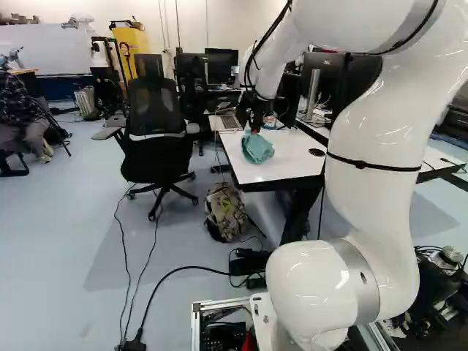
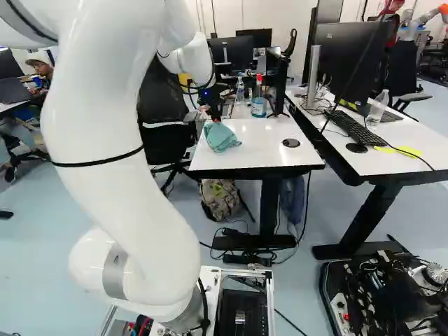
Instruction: Clean the table with the green towel
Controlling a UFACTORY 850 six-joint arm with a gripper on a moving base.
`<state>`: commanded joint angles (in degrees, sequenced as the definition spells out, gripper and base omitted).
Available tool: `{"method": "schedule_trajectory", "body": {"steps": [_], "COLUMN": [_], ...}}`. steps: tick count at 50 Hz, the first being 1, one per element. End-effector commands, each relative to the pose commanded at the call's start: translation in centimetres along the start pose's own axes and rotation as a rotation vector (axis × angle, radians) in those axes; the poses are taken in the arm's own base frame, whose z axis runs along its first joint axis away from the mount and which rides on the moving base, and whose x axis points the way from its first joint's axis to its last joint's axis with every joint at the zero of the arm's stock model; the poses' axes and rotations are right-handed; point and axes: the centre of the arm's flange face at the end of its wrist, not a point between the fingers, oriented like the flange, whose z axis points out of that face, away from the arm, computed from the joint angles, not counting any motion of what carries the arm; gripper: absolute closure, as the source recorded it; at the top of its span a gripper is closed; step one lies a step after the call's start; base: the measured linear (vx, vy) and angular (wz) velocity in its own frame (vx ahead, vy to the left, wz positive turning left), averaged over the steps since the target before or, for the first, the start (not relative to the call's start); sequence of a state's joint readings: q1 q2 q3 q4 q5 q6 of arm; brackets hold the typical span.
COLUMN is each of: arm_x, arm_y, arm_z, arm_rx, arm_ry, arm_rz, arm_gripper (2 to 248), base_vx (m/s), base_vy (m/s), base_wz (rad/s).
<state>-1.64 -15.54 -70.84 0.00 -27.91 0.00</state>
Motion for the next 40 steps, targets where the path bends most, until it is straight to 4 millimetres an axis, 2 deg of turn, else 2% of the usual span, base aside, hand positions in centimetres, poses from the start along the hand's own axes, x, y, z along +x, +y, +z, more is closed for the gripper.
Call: {"method": "schedule_trajectory", "body": {"steps": [25, 40], "arm_x": [4.0, 6.3], "arm_y": [-2.0, -2.1], "arm_z": [2.3, 3.7], "arm_rx": [0.015, 0.016], "arm_ry": [0.026, 0.044], "arm_rz": [-0.028, -0.029], "arm_gripper": [229, 229], "base_vx": [0.0, 0.0], "base_vy": [0.0, 0.0], "base_wz": [0.0, 0.0]}}
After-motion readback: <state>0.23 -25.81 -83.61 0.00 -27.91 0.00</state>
